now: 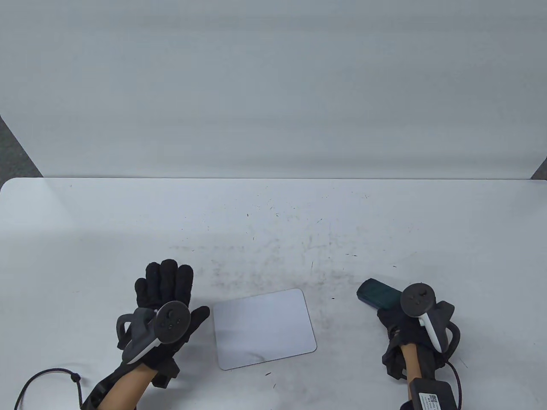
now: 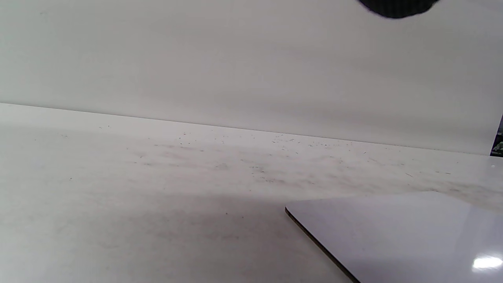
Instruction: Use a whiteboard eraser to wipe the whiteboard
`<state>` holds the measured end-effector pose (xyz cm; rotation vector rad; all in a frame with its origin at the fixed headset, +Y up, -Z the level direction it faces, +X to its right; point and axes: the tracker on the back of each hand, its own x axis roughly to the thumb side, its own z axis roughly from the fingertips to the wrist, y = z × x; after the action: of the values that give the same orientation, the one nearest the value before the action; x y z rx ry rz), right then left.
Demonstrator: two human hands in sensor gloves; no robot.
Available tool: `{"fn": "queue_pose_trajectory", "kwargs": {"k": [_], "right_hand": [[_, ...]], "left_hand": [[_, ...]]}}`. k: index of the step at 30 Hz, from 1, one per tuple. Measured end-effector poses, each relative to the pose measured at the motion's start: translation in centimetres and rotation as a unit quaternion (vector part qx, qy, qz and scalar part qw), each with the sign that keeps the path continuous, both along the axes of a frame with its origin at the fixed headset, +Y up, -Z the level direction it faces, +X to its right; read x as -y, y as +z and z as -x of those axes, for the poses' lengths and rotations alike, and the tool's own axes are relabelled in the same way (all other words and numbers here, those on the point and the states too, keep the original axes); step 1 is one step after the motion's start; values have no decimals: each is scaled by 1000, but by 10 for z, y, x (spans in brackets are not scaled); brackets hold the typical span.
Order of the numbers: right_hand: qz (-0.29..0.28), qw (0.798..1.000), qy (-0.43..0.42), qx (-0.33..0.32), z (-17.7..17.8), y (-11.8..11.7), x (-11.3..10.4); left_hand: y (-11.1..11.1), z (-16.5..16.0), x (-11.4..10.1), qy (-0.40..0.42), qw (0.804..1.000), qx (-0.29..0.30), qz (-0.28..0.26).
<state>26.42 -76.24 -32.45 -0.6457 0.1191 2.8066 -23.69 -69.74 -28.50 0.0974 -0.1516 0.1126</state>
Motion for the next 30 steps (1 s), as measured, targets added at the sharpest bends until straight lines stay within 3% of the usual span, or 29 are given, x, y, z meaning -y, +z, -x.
{"fn": "queue_pose_trajectory", "kwargs": {"k": [3, 7, 10, 12, 17, 21, 23, 26, 30], "right_hand": [[30, 997, 74, -5, 6, -4, 2], [118, 986, 122, 5, 16, -5, 6], [117, 984, 133, -1, 16, 1, 0], [88, 986, 139, -3, 14, 7, -10], [-50, 990, 123, -41, 20, 27, -41], [-195, 967, 129, -99, 41, 41, -67], [-235, 952, 153, -124, 54, 47, -76], [-269, 932, 180, -163, 75, 53, -83], [-264, 920, 198, -212, 100, 57, -80]], "left_hand": [[3, -4, -1, -26, 1000, -6, -15], [5, -6, -2, -42, 999, -9, -26], [6, -6, -2, -48, 998, -12, -28], [6, -6, -2, -50, 998, -13, -28], [6, -5, -3, -48, 998, -15, -29], [6, -4, -5, -45, 998, -19, -36], [7, -3, -5, -45, 998, -20, -39], [7, -4, -5, -52, 997, -21, -46], [8, -6, -4, -69, 996, -23, -53]]}}
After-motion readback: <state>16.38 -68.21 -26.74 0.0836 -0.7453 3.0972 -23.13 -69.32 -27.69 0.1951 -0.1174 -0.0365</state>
